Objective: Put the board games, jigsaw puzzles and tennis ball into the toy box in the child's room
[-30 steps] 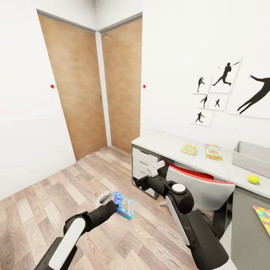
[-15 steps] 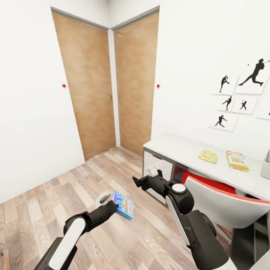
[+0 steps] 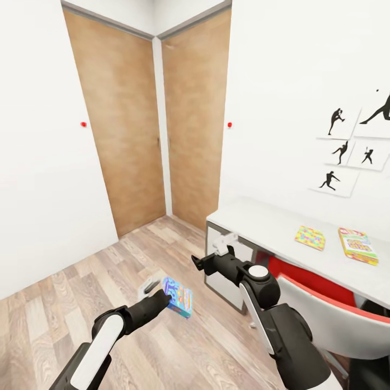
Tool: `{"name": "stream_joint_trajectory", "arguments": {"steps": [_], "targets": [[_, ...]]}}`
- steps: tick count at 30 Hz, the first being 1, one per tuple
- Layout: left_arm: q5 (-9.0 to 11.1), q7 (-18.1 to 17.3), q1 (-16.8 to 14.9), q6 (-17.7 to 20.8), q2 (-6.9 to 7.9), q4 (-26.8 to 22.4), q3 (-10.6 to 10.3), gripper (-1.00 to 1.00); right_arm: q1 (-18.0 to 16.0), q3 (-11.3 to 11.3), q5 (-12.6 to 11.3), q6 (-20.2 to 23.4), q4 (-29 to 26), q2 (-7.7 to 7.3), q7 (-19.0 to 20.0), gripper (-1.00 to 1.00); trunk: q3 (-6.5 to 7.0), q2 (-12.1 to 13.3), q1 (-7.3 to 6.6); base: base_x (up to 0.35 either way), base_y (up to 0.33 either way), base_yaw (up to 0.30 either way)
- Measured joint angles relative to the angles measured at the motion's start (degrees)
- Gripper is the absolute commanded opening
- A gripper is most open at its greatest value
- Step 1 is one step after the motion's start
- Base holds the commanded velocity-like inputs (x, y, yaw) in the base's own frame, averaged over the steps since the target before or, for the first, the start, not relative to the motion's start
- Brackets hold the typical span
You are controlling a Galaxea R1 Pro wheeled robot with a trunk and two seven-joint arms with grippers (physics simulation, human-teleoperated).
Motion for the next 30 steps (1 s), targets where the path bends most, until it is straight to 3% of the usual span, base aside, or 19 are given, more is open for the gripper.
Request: {"name": "stream_joint_trajectory", "arguments": {"steps": [10, 16, 20, 23, 27, 30], "targets": [[0.35, -0.1, 0.03, 0.12, 0.05, -1.77, 0.12, -1.0, 0.09, -0.41, -0.02, -0.04, -0.08, -0.26, 0.25, 1.0, 0.0, 0.0, 0.0, 0.343, 0.005, 0.0], [0.17, 0.44, 0.08, 0.85, 0.08, -5.78, -0.1, -1.0, -0.77, -0.86, -0.06, -0.62, -0.16, -3.73, 3.38, 1.0, 0.0, 0.0, 0.0, 0.343, 0.109, 0.0], [0.1, 0.51, 0.08, 0.95, 0.08, -6.05, -0.11, -1.0, -1.54, -1.6, -0.06, -0.25, -0.17, -4.45, 5.09, 1.0, 0.0, 0.0, 0.0, 0.341, 0.138, 0.0], [0.13, 0.51, 0.08, 0.93, 0.08, -6.13, -0.29, -1.0, -1.76, -3.64, -0.04, -0.35, -0.17, -4.72, 7.09, 1.0, 0.0, 0.0, 0.0, 0.313, 0.202, 0.0], [0.12, 0.47, 0.08, 0.91, 0.08, -6.16, -0.5, -1.0, -1.94, -9.8, -0.03, -1.62, -0.17, -5.65, 18.75, 1.0, 0.0, 0.0, 0.0, 0.295, 0.236, 0.0], [0.12, 0.46, 0.08, 0.9, 0.08, -6.17, -0.53, -1.0, -2.3, -12.73, -0.05, -2.75, -0.17, -6.72, 23.67, 1.0, 0.0, 0.0, 0.0, 0.29, 0.244, 0.0]]}}
